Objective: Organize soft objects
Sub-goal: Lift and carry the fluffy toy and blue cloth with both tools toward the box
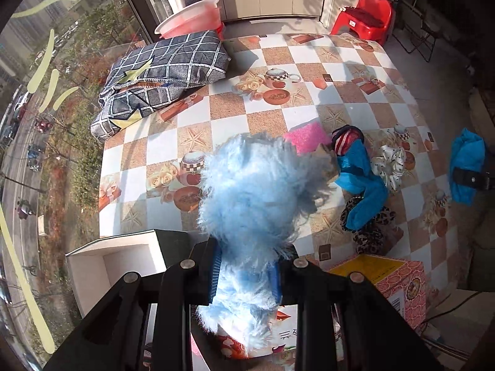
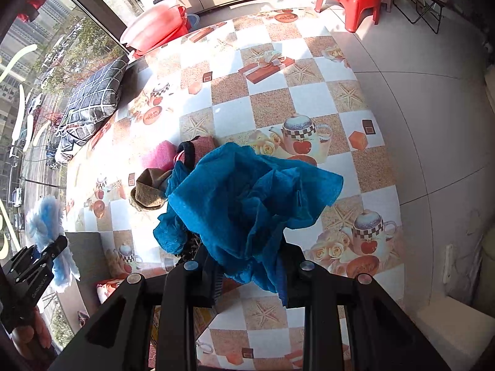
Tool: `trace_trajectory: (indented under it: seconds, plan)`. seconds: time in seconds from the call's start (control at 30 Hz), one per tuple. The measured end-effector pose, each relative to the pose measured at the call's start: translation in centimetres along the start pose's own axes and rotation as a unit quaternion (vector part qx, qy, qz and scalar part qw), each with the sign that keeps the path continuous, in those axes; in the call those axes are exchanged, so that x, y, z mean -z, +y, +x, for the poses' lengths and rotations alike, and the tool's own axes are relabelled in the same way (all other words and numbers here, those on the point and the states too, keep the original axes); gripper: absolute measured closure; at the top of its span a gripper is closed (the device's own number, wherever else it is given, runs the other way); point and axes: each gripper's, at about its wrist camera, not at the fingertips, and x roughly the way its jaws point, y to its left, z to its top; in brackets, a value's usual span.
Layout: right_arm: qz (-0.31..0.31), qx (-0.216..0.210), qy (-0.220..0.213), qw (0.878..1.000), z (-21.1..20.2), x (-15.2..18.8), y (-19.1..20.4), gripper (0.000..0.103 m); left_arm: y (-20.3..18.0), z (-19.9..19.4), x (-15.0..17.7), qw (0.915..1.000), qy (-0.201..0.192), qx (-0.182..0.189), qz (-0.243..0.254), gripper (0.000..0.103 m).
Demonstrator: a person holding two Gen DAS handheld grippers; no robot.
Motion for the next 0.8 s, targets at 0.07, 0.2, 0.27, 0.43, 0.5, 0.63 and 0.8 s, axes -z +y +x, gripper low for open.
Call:
trace_trajectory:
  seconds: [0.07,0.2,0.27,0.43,0.5,0.63,0.8]
  plan:
    - [-0.003,-0.003,-0.004,1.000,-0.6,0.4,0.7,0.074,0.2,-0.6,0.6,1.0000,-0.002,0.006,-0.005,0.075]
    - [-0.013,-0.011,-0.012,1.000,-2.0,1.4,2.3,0.074,0.8,-1.8,1.6,0.9999,-0.006,0.012,-0.009,0.075]
    - [-0.018,-0.015,-0.015,1.000,-2.7,2.0,3.0,0.074,1.0,-2.4,2.1,0.9998,-0.011,0.015,-0.011,0.075]
    - [-0.026,-0.022,-0.020,0.999,-4.0,3.5,4.7,0.074,1.7,-4.1,3.5,0.9993,-0.025,0.020,-0.019,0.075]
    - [-0.031,-0.024,-0.020,0.999,-4.4,4.2,5.4,0.074,1.9,-4.6,4.3,0.9991,-0.027,0.025,-0.021,0.075]
    - [-0.040,-0.028,-0.021,0.999,-4.9,5.7,6.8,0.074,2.2,-5.1,5.9,0.9989,-0.027,0.031,-0.021,0.075]
    - [-0.046,-0.031,-0.019,0.998,-5.2,7.4,8.1,0.074,3.0,-5.6,7.8,0.9986,-0.027,0.034,-0.030,0.075]
